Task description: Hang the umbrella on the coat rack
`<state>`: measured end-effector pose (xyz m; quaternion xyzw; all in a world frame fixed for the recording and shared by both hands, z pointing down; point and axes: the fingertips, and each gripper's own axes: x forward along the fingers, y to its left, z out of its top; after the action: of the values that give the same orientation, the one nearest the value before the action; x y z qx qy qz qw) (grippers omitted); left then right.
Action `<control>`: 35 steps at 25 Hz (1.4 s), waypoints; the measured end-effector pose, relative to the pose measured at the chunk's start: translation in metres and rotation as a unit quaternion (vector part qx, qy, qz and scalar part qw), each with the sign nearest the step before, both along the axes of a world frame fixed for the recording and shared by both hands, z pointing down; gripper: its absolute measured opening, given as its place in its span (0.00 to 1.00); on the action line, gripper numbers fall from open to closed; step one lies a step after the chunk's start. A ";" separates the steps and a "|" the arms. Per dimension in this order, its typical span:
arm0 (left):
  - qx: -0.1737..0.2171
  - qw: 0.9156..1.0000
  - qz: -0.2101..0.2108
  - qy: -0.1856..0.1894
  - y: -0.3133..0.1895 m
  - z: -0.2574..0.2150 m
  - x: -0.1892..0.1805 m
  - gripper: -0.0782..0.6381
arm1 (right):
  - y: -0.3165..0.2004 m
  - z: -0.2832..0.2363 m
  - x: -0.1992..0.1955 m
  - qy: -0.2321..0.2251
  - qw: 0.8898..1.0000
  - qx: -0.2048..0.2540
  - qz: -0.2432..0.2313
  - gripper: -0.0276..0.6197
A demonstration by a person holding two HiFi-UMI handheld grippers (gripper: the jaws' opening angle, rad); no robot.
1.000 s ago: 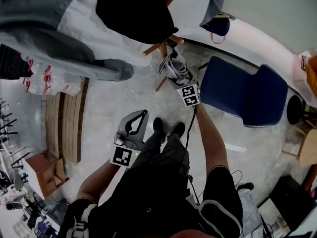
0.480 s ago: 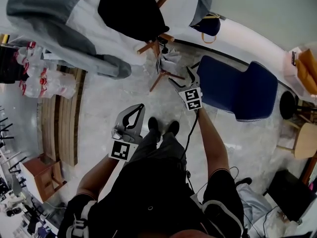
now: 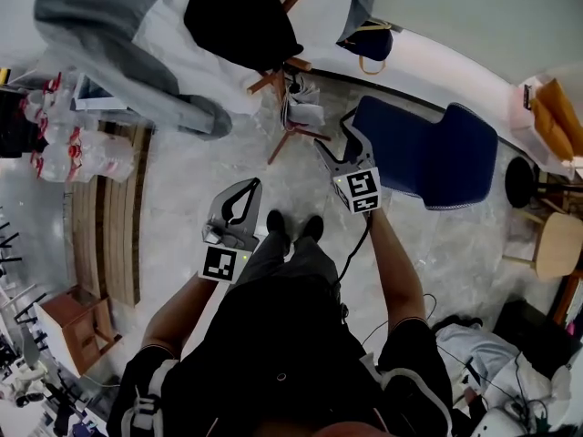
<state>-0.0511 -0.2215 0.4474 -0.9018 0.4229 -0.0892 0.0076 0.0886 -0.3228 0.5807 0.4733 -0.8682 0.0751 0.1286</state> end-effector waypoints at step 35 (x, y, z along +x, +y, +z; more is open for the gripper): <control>0.040 0.998 -0.034 0.035 -0.002 -0.066 -0.016 0.11 | 0.119 -0.180 0.042 0.017 0.987 0.050 0.153 0.05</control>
<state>-0.0667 -0.2239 0.3814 -0.8884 0.4565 -0.0412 0.0260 0.1307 -0.2042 0.4011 0.6074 -0.7861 0.0421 0.1064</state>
